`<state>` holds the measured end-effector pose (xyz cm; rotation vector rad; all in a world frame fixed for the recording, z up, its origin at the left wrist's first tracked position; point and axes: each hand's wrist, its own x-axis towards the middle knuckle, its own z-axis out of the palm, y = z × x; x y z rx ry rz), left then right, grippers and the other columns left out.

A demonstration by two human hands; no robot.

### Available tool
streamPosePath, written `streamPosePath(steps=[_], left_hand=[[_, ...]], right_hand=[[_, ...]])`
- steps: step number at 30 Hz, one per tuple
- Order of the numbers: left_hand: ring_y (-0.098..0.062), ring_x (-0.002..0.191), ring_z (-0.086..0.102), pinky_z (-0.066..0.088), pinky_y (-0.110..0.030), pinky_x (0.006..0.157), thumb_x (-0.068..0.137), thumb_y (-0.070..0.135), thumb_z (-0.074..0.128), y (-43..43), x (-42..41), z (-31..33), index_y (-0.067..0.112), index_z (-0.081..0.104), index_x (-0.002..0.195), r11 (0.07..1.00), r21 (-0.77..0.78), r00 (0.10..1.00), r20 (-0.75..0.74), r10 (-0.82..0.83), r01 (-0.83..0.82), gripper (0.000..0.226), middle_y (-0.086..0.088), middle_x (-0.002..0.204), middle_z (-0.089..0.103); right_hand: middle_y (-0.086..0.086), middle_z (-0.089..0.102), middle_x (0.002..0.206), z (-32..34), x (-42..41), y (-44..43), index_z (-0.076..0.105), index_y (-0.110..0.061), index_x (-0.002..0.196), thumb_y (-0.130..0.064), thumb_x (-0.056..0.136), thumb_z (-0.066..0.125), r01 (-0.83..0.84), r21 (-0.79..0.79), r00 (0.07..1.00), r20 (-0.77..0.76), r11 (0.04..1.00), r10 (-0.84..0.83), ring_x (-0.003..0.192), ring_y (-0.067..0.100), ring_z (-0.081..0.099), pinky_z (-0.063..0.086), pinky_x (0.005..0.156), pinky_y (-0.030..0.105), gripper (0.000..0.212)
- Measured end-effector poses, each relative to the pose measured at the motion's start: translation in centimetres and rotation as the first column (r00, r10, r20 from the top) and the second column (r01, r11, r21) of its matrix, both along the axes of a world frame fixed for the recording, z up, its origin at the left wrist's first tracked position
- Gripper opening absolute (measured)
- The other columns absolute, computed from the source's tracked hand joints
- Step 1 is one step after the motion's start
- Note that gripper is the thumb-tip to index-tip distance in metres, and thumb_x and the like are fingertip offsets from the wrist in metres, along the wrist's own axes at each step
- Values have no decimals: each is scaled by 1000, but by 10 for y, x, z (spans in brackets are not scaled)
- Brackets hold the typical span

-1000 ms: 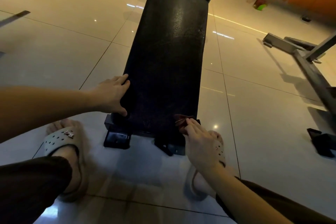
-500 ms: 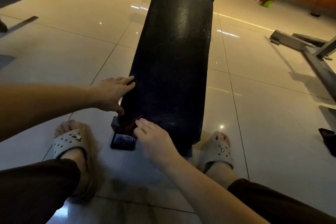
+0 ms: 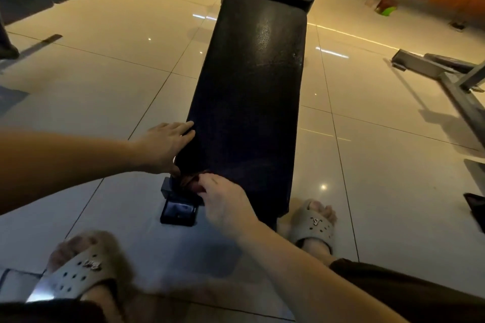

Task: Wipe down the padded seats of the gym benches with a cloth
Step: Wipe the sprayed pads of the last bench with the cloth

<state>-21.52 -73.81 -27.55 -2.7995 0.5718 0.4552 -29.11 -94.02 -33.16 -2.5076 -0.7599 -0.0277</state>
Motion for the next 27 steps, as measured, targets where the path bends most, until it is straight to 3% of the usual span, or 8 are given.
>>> streamPosePath(steps=[3, 5, 8, 12, 16, 19, 23, 27], left_hand=[[-26, 155, 7, 14, -37, 124, 80, 70, 69, 6, 6, -1, 16, 5, 163, 999, -42, 1000, -4, -28, 28, 117, -7, 170, -4], [-25, 154, 10, 16, -36, 123, 77, 74, 67, 16, 10, -6, 19, 5, 163, 995, -92, 999, 1, -50, 50, 119, -5, 170, -3], [-22, 152, 11, 18, -35, 122, 75, 78, 65, 26, 15, -16, 21, 5, 163, 982, -171, 996, 35, -80, 85, 121, -3, 170, 0], [-21, 154, 9, 15, -34, 123, 76, 74, 68, 32, 17, -29, 23, 3, 163, 971, -226, 997, 44, -70, 78, 120, 0, 170, -5], [-20, 154, 11, 8, -29, 119, 76, 71, 70, 36, 13, -35, 23, 5, 163, 960, -275, 997, 64, -31, 48, 119, 2, 170, -4], [-21, 152, 22, 21, -33, 121, 80, 70, 69, 38, 6, -32, 20, 19, 162, 957, -290, 996, 77, 50, -26, 108, -1, 169, 13], [-21, 139, 44, 40, -38, 112, 93, 54, 64, 46, -6, -14, 19, 49, 148, 909, -321, 952, 64, 299, -265, 67, 0, 156, 45], [-21, 127, 56, 44, -36, 105, 99, 36, 61, 49, -31, 4, 19, 55, 143, 768, -373, 840, -62, 539, -520, 47, -1, 142, 59]], right_hand=[[-3, 67, 97, 40, 51, -40, 61, -17, 106, -18, 98, 60, 272, 193, 960, 16, 943, -280, 88, 13, 63, 53, 79, 35, 7], [-1, 68, 98, 69, 98, -64, 62, -16, 107, -19, 99, 62, 394, 276, 904, 58, 877, -424, 89, 14, 64, 53, 80, 34, 9], [5, 70, 108, 95, 178, -71, 62, -14, 115, -20, 101, 61, 531, 243, 812, 127, 811, -570, 99, 21, 66, 49, 82, 27, 16], [3, 70, 115, 92, 252, -40, 61, -17, 121, -23, 102, 59, 611, 141, 765, 148, 779, -627, 110, 22, 66, 51, 94, 34, 20], [1, 68, 107, 54, 241, 23, 61, -17, 114, -22, 99, 61, 383, 40, 871, 317, 923, -375, 100, 19, 66, 55, 87, 35, 16], [2, 66, 103, 36, 215, 46, 61, -14, 111, -20, 98, 61, 210, 30, 931, 298, 977, -209, 93, 19, 64, 56, 82, 36, 14], [1, 64, 99, 30, 155, 39, 61, -14, 104, -14, 97, 62, -96, -44, 983, 156, 994, 102, 90, 21, 61, 53, 80, 41, 7], [0, 64, 91, 39, 91, 19, 57, -18, 96, -19, 99, 60, -465, -169, 876, -227, 869, 425, 81, 23, 60, 52, 74, 48, 4]])
